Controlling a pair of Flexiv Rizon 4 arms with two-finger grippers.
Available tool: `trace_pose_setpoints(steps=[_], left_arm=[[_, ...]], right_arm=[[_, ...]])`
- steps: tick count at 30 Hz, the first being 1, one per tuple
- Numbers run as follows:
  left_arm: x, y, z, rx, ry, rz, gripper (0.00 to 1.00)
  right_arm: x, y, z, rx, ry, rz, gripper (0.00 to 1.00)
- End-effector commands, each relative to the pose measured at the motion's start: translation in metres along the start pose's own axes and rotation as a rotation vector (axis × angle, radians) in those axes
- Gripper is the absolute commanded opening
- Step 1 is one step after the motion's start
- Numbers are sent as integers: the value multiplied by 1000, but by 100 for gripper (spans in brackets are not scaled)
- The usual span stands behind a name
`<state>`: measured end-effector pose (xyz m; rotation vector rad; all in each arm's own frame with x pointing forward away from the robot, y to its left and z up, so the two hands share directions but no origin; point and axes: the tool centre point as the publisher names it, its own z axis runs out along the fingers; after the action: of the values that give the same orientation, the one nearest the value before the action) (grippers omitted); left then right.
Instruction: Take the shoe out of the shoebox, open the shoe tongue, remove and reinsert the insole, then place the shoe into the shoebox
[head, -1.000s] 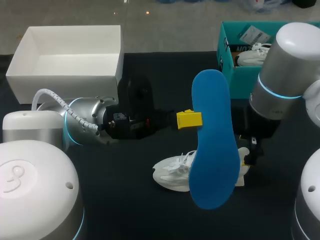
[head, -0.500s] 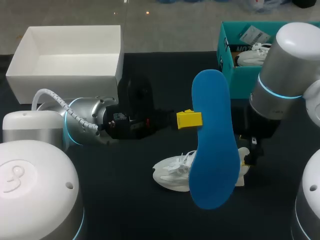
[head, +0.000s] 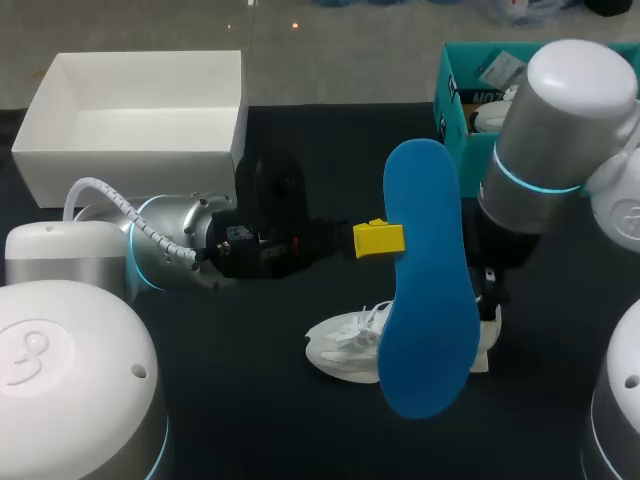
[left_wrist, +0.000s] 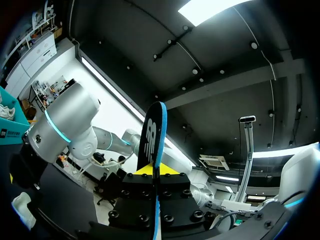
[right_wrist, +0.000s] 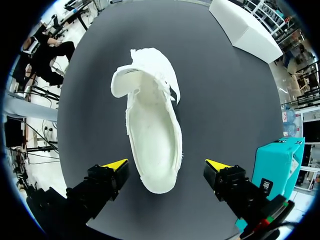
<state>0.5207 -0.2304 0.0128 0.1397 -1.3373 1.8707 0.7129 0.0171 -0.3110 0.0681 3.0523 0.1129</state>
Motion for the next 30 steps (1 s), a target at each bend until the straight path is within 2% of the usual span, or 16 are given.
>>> trace_pose_setpoints(steps=[1, 8, 19, 20, 21, 22, 24, 25, 26, 30], left_arm=[[5, 1, 5, 3, -14, -1, 0], [5, 1, 5, 3, -14, -1, 0], [5, 1, 5, 3, -14, -1, 0], [5, 1, 5, 3, -14, -1, 0], [5, 1, 5, 3, -14, -1, 0], [5, 1, 5, 3, -14, -1, 0], [5, 1, 5, 3, -14, -1, 0], [5, 1, 5, 3, -14, -1, 0], [5, 1, 5, 3, -14, -1, 0], [5, 1, 5, 3, -14, -1, 0]], right_arm=[[-12, 24, 21, 34, 7, -23, 100], [-15, 42, 46, 61, 25, -58, 100], [-11, 57, 59, 48, 56, -78, 99], [-11, 60, 60, 47, 59, -82, 92], [-10, 62, 61, 47, 63, -87, 71], [-9, 64, 62, 45, 67, -91, 57], [-6, 66, 64, 40, 77, -88, 40], [-5, 66, 65, 35, 81, -78, 16], [-4, 64, 65, 34, 81, -74, 0], [-3, 62, 67, 33, 85, -69, 0]])
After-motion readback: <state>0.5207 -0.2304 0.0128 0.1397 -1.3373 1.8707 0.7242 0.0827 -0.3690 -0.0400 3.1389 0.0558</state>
